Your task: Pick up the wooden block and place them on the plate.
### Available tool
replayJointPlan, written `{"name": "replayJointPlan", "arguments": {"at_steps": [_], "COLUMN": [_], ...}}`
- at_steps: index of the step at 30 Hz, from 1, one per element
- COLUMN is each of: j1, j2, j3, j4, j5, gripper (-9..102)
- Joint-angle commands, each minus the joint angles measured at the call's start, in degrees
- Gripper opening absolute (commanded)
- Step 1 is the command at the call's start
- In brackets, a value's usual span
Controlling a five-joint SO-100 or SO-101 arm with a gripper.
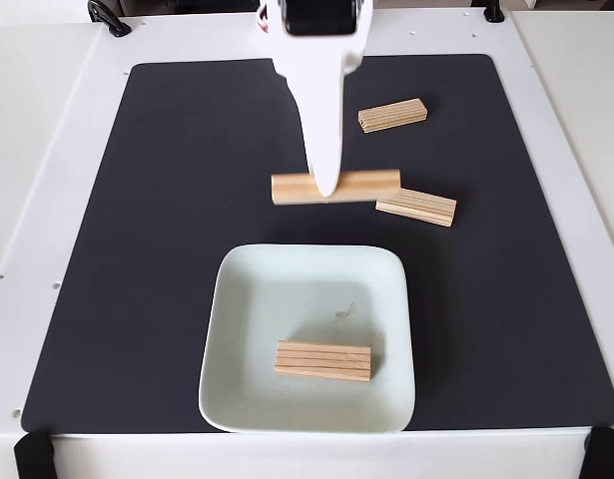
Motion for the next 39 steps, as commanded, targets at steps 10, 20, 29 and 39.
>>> {"name": "replayJointPlan", "arguments": {"at_steps": [10,20,29,39], "j1": [1.7,0.8,0.7,1.4], "j2": [-29.0,-33.0,-32.2,-31.9], "j3": [-33.0,-34.3,-33.1,-32.2], "j4": [-1.0,-1.7,-0.9,-0.9], "j5": [0.0,0.0,0.8,0.5], "gripper": [0,0,11,37]}}
